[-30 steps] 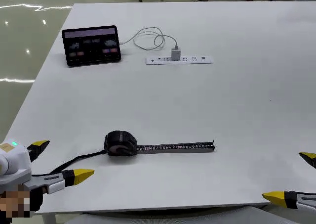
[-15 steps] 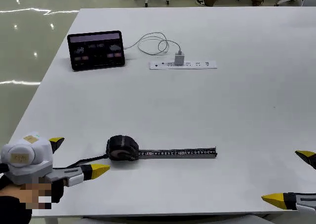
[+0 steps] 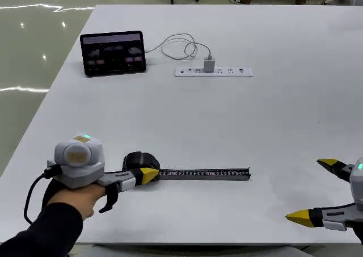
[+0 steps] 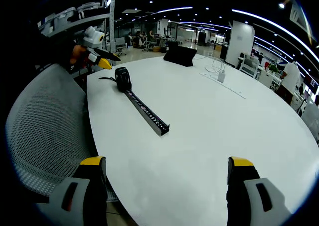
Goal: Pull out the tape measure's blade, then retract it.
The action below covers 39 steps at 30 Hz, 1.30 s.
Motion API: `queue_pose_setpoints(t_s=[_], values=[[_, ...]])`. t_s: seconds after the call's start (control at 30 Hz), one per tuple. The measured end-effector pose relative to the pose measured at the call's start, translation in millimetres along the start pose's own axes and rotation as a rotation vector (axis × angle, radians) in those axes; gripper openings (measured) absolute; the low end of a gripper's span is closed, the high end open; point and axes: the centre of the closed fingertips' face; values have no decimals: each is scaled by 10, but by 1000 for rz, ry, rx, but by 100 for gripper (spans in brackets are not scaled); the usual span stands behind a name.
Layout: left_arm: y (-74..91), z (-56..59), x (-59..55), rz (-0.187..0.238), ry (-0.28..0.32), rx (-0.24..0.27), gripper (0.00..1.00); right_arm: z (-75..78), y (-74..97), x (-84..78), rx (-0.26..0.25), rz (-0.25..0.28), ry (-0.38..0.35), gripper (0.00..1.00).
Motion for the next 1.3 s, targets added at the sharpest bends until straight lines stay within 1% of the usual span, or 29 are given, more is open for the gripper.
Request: queue_pose_setpoints(t_s=[0.03,0.07,0.13,0.23,0.3,0.33,0.37,0.4,0.43,0.47,0.5,0.57,0.6,0.63,0.67,0.7,0.73,0.8,0.87,0.93,0.97,1.07,1.1,1.2,1.27,1.3], values=[[-22,8,-11,4,-1,15,100,-11,-30,17,11,-3,8,96],[-55,-13,-35,5,-8,24,100,-13,-51,27,17,-4,11,96],[-107,-47,-98,-8,-14,56,100,-16,-108,42,37,-9,21,95],[-158,-49,-140,5,-3,81,100,-20,-199,34,72,-27,48,93],[-201,-60,-138,29,14,92,100,-25,-276,43,96,-39,52,91],[-219,-52,-143,30,26,92,100,-17,-308,38,101,-48,64,89],[-252,-38,-162,31,63,95,100,6,-358,16,112,-65,88,87],[-274,-35,-170,37,80,99,100,10,-392,11,121,-70,90,86],[-288,-51,-172,51,64,117,100,11,-444,22,131,-74,88,85],[-283,-75,-168,57,42,137,100,13,-479,25,139,-79,94,84],[-291,-76,-180,54,33,143,100,20,-516,26,144,-84,102,83],[-316,-93,-174,63,-10,162,100,11,-599,38,168,-98,116,80],[-329,-118,-154,72,-41,175,100,1,-652,45,183,-102,120,80],[-333,-128,-138,80,-50,181,100,-4,-668,50,188,-103,124,78],[-347,-101,-113,94,-44,174,100,-16,-718,59,201,-110,127,76],[-365,-85,-115,97,-35,168,100,-27,-769,66,214,-115,126,76],[-383,-74,-128,96,-28,166,100,-34,-802,71,223,-119,129,75],[-404,-29,-187,82,-18,157,100,-76,-873,84,264,-136,152,72],[-415,-3,-228,74,-9,149,100,-80,-941,97,283,-151,176,67],[-426,-9,-248,71,-10,147,100,-94,-998,98,314,-168,204,63],[-429,-16,-256,72,-3,148,100,-93,-1021,94,321,-175,214,60],[-428,-19,-292,72,14,147,100,-116,-1082,49,365,-212,248,52],[-427,-26,-301,72,22,148,100,-118,-1102,32,382,-227,271,50],[-415,-41,-314,66,12,153,100,-81,-1152,-20,398,-249,284,43],[-417,-56,-332,66,23,157,100,-28,-1182,-85,411,-268,297,37],[-422,-56,-331,68,31,158,100,-33,-1187,-103,415,-278,301,36]])
Point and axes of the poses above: the centre of the closed fingertips' face, and the gripper's own axes: y roughly backward along the fingers, z roughly to its right, x roughly out of its top, and after that the axes turned 10 degrees about z, right-handed
